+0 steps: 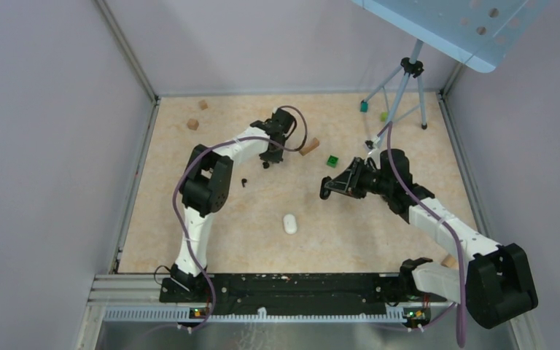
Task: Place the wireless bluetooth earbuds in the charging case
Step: Pick up the left earbud from the center of the board.
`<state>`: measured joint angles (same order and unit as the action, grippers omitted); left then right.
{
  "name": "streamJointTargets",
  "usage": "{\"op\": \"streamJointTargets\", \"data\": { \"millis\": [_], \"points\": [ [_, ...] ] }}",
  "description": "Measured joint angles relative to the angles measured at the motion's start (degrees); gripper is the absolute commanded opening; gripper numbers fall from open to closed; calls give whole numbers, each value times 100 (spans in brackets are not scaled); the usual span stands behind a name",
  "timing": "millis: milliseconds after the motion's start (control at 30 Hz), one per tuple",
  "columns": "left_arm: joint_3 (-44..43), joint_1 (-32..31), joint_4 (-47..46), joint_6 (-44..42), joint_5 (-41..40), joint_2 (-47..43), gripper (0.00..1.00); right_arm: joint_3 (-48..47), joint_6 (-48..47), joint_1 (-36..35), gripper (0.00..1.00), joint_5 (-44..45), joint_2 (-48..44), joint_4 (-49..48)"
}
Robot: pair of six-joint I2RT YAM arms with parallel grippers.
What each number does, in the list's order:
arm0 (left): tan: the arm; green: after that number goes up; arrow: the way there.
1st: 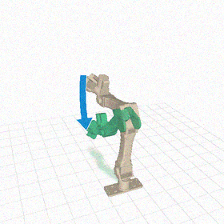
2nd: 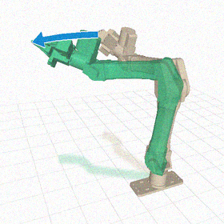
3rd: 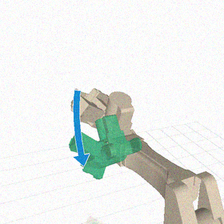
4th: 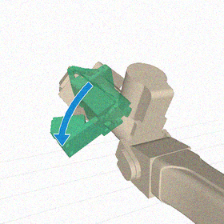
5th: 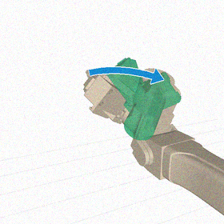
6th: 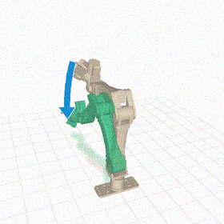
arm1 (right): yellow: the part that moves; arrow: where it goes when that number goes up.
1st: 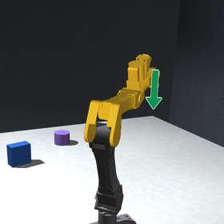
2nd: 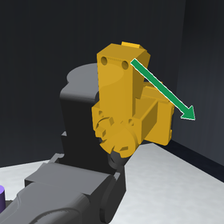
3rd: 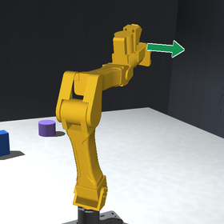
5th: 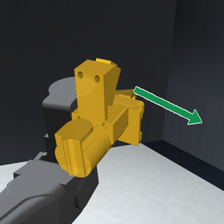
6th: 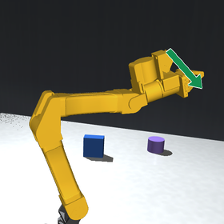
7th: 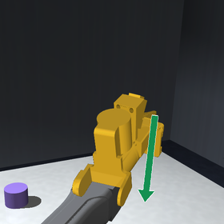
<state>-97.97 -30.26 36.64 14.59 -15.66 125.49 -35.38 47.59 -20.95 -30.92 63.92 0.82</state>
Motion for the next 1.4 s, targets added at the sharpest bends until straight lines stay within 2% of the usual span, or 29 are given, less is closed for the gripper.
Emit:
{"op": "streamJointTargets", "data": {
  "millis": [433, 1400],
  "points": [
    [70, -243, 50, 76, -243, -42, 31, 4, 7, 0, 0, 37, -98, 7],
    [660, -354, -46, 282, -632, -426, 32, 9, 20, 0, 0, 85, -214, 4]
  ]
}}
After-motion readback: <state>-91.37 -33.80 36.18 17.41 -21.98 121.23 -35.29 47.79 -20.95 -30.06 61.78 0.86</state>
